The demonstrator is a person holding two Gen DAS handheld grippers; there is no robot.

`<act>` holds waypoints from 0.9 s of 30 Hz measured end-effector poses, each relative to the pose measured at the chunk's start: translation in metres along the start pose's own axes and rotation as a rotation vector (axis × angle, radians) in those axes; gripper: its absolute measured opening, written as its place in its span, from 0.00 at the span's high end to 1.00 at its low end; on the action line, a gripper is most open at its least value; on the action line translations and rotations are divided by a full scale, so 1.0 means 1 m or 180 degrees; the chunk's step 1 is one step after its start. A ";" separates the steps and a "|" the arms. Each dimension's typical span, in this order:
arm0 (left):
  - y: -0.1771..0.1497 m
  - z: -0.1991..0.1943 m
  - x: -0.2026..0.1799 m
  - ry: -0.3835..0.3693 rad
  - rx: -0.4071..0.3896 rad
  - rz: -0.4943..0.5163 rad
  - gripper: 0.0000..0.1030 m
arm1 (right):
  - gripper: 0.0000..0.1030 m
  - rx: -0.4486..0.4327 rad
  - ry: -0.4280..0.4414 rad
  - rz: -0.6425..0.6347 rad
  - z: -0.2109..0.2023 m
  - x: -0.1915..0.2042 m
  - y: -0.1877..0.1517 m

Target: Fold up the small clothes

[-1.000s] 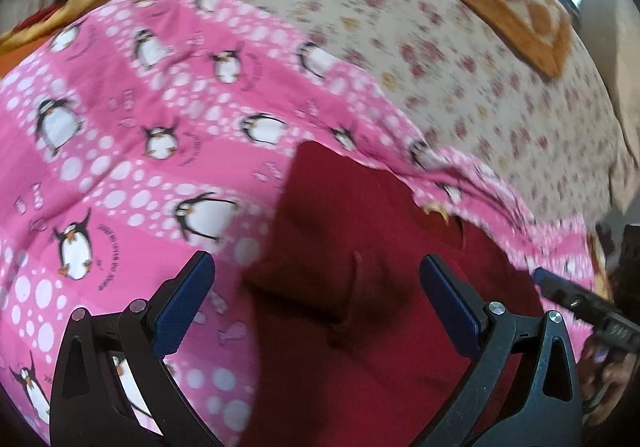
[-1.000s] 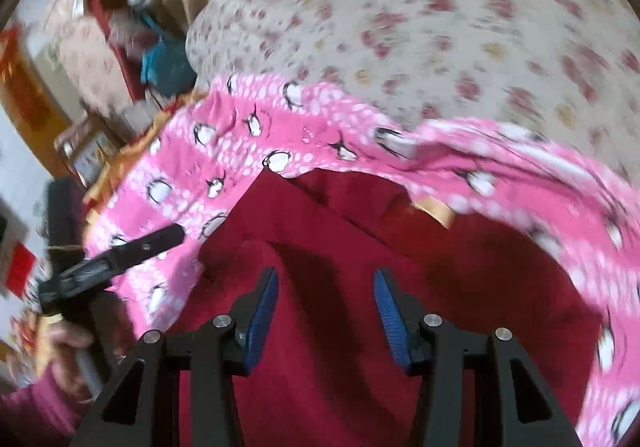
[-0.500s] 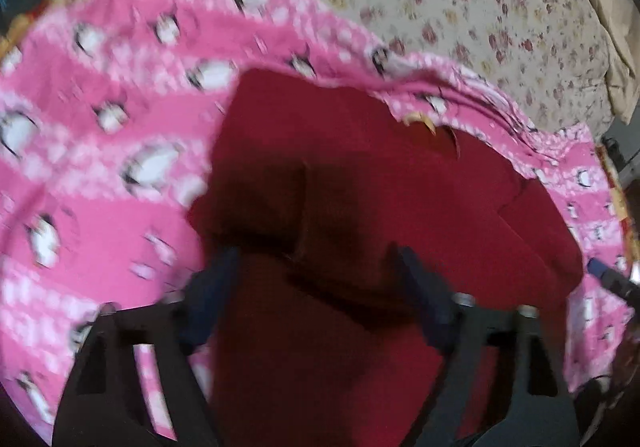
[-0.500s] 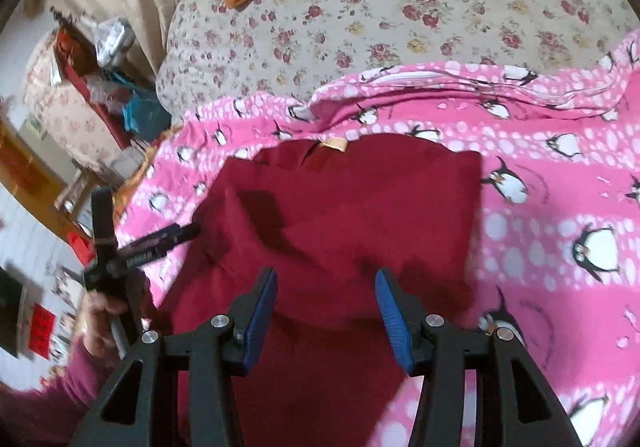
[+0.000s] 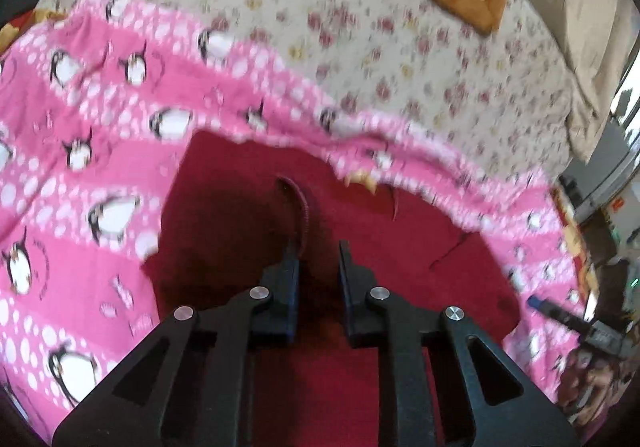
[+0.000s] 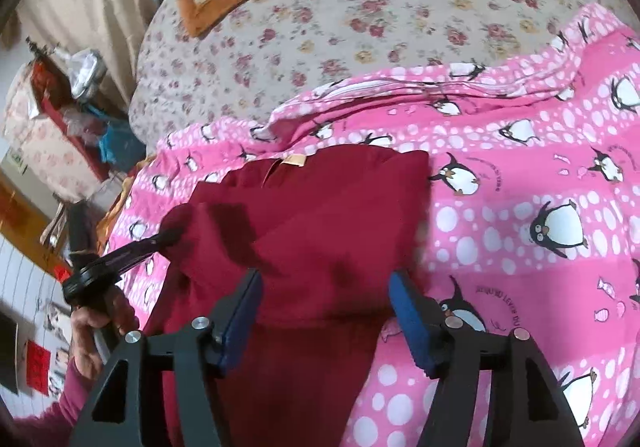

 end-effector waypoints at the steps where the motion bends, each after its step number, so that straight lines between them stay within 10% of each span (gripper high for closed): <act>1: 0.009 -0.008 0.001 -0.0014 -0.0104 -0.0027 0.85 | 0.39 -0.0017 0.0005 0.0029 0.000 -0.001 0.002; 5: 0.029 -0.020 0.022 0.0178 -0.0318 -0.0156 0.85 | 0.35 -0.0086 -0.0271 0.0160 0.006 -0.018 0.020; 15: 0.006 0.016 0.042 0.0625 0.0057 -0.0039 0.85 | 0.32 0.0273 -0.0460 0.0412 0.082 -0.042 0.056; 16: 0.006 0.014 0.042 0.0613 0.0036 -0.0046 0.85 | 0.35 0.0321 -0.0427 0.0426 0.089 -0.043 0.057; 18: 0.008 0.012 0.042 0.0559 -0.0026 -0.0058 0.85 | 0.82 0.0226 -0.0573 0.0308 0.087 -0.043 0.063; 24: -0.008 0.043 0.057 0.0879 0.0397 -0.0029 0.85 | 0.84 -0.0152 -0.1258 0.0230 0.059 -0.071 0.074; 27: -0.012 0.044 0.059 0.0874 0.0403 -0.0062 0.85 | 0.83 -0.0030 -0.0901 0.0534 0.053 -0.078 0.064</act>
Point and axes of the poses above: each gripper's, at about its wrist camera, not at the fingertips, and z roughly the way its jaws point, x to its left, y to its top, the point moved 9 cm from there along z, roughly the way its jaws point, and after that the axes turned 8 degrees about x, right-handed, at the moved point
